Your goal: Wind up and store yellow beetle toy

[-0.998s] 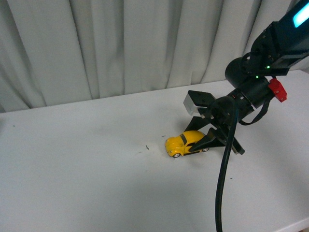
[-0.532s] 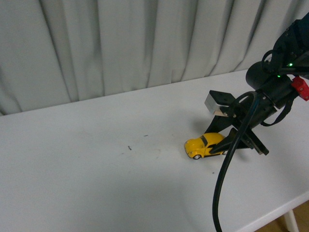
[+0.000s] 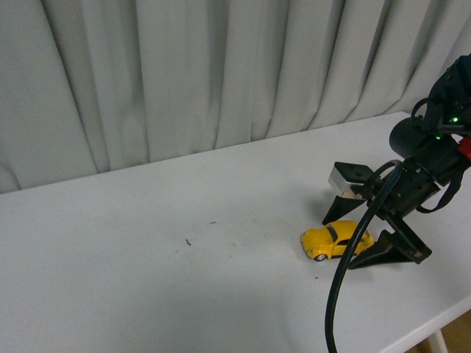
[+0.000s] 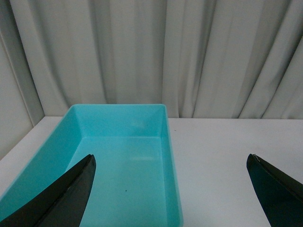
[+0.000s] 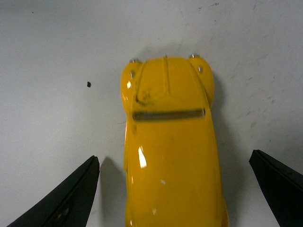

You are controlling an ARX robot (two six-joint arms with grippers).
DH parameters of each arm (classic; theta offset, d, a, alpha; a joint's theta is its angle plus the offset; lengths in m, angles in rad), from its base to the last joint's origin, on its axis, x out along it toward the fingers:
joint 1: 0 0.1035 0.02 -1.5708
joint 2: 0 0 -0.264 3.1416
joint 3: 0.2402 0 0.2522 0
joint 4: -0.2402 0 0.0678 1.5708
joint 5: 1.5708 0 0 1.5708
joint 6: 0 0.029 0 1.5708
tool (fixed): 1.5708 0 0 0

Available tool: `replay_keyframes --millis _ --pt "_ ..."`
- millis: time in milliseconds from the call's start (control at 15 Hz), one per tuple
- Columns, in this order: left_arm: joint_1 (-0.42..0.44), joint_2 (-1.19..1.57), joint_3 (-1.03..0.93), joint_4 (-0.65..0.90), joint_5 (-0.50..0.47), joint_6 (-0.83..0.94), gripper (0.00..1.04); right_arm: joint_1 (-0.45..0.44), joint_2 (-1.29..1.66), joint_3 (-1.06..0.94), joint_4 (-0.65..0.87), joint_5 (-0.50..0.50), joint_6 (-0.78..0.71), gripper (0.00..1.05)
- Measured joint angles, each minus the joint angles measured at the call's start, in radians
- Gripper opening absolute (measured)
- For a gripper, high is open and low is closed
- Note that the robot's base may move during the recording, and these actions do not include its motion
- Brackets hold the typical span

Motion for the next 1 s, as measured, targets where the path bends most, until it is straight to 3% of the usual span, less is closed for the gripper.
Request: replay_keyframes --millis 998 --pt "0.000 0.000 0.000 0.000 0.000 0.000 0.98 0.008 -0.055 -0.058 0.117 -0.025 0.018 0.98"
